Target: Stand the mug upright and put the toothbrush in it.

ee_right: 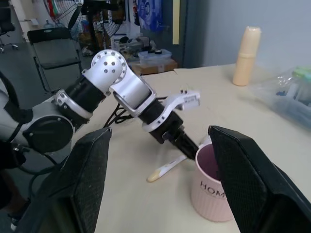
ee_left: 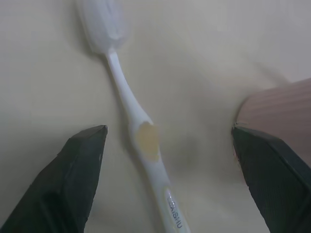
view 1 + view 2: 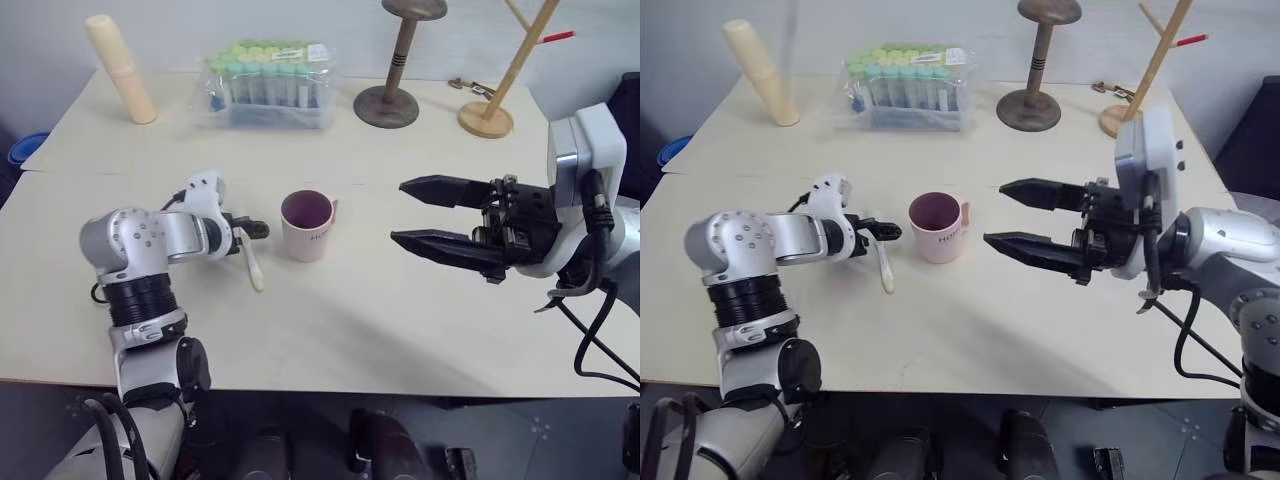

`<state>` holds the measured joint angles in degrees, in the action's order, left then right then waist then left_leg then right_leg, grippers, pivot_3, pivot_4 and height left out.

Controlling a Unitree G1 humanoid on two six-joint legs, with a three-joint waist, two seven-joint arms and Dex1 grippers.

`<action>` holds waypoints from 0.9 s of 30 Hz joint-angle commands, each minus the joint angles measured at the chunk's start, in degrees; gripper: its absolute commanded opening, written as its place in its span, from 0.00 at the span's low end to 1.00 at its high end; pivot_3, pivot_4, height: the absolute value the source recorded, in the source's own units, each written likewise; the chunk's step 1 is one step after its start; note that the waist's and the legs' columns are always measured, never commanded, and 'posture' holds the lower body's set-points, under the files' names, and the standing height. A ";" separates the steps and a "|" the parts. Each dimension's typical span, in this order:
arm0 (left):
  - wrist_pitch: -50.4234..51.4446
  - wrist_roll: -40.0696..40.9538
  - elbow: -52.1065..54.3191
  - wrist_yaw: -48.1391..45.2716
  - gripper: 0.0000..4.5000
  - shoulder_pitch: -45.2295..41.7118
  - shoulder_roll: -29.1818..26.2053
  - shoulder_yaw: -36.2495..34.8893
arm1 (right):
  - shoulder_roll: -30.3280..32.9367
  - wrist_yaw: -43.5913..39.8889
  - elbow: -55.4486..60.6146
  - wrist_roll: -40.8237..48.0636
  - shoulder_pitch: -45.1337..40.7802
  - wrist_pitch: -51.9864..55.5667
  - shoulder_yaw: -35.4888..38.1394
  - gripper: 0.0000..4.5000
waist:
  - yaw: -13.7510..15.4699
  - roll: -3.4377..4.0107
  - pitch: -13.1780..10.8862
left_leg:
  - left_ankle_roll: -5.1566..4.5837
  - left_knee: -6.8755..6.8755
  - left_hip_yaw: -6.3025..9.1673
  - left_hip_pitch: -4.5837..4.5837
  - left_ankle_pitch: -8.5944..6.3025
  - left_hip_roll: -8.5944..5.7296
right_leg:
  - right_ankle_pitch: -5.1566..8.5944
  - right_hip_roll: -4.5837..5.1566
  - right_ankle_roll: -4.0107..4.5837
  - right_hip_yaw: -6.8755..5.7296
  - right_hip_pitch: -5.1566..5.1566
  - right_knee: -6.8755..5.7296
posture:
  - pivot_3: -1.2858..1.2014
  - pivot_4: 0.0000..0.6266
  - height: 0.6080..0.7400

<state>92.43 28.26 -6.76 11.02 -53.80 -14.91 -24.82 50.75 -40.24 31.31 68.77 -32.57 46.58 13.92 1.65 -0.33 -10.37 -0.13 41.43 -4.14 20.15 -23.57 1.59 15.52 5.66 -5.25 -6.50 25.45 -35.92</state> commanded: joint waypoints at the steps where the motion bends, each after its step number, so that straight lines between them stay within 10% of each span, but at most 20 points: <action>1: 0.07 -1.14 -4.52 0.29 0.83 -0.65 1.46 -0.87 | -0.83 2.92 1.59 1.93 -1.16 -0.27 1.19 0.74 | 0.03 -0.02 0.03 | 0.00 0.00 -0.10 0.00 0.00 -0.01 | 0.00 0.01 0.00 0.00 -0.01 0.00 | 0.52 0.24 1.00; 12: 0.07 -3.40 -10.05 1.98 0.07 -2.88 2.80 -2.68 | -0.91 8.22 4.55 3.31 -0.37 -0.44 1.02 0.74 | 0.79 0.02 0.07 | 0.00 0.06 -0.15 -0.02 0.00 -0.04 | -0.01 0.06 -0.02 0.00 -0.05 -0.03 | 0.52 0.24 1.00; 19: -13.86 -8.48 -6.65 -2.45 0.05 -3.78 -3.81 3.88 | 2.87 6.47 5.49 2.61 3.96 1.39 2.30 0.86 | 0.52 0.01 0.07 | 0.00 0.04 -0.18 -0.02 0.01 -0.01 | -0.02 0.02 -0.03 -0.02 -0.03 -0.02 | 0.52 0.24 1.00; 21: -22.87 -7.42 -5.71 -7.54 0.05 -6.02 -4.98 4.44 | 4.19 6.57 6.26 0.96 5.45 1.13 2.90 1.00 | 0.16 -0.03 0.04 | 0.02 0.03 -0.19 0.00 0.01 0.04 | -0.02 -0.02 -0.03 -0.02 0.00 -0.02 | 0.52 0.24 1.00; 27: -39.48 2.10 0.28 -28.75 0.05 -9.84 -3.78 4.79 | 5.16 8.83 5.44 0.00 6.68 1.01 4.52 1.00 | 0.36 -0.05 0.03 | 0.03 0.07 -0.17 0.11 0.02 0.01 | -0.02 0.03 -0.03 -0.11 0.02 0.06 | 0.52 0.24 1.00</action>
<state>56.74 26.25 -10.14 -11.89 -62.26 -18.98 -19.77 54.71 -32.10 35.80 68.86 -25.80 48.22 16.00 2.01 -0.38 -10.34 -0.10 41.50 -4.31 20.25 -23.55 1.60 15.50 5.69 -5.28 -6.62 25.46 -35.86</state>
